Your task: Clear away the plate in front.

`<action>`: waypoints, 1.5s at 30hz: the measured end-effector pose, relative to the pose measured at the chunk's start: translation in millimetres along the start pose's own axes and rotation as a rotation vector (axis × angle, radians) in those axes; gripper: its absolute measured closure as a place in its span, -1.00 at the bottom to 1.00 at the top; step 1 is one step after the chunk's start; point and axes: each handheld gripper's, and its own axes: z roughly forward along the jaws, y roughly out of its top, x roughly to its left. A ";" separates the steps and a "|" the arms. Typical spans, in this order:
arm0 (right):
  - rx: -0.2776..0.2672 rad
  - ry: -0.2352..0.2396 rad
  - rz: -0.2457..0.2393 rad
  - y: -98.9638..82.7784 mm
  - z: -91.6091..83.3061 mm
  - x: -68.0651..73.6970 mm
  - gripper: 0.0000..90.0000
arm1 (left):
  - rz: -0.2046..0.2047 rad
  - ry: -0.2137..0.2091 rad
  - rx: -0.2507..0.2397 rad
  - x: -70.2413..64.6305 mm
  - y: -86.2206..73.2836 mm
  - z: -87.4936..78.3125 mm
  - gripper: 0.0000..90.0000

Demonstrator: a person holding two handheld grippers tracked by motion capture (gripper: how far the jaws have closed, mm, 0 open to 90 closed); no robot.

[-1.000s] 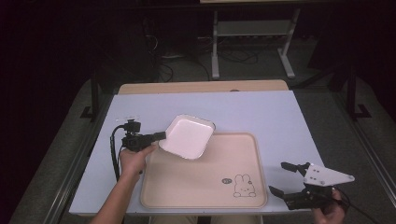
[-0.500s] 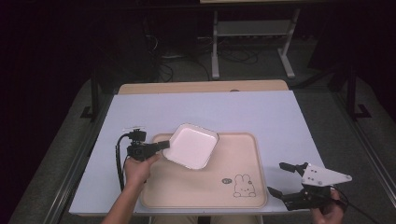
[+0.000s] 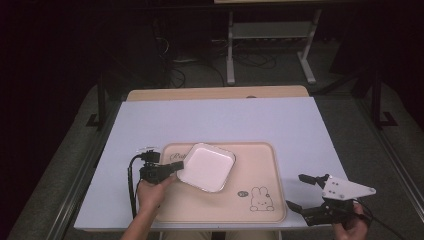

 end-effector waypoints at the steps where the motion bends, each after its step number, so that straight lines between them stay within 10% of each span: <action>1: 0.001 0.000 -0.001 0.1 0.3 0.0 -0.71 | -0.008 -0.003 0.001 0.6 -2.5 -0.2 0.97; 17: 0.006 0.014 -0.012 1.0 2.7 1.0 -0.71 | 0.009 0.122 -0.002 -5.3 -19.3 -4.0 0.95; 23: -0.002 0.017 -0.004 1.2 2.4 0.7 -0.71 | 0.057 0.145 0.038 -16.7 -25.2 -6.9 0.60; 45: -0.016 0.015 0.006 1.3 0.8 1.0 -0.71 | 0.133 0.086 0.067 -34.9 -46.3 -8.4 0.54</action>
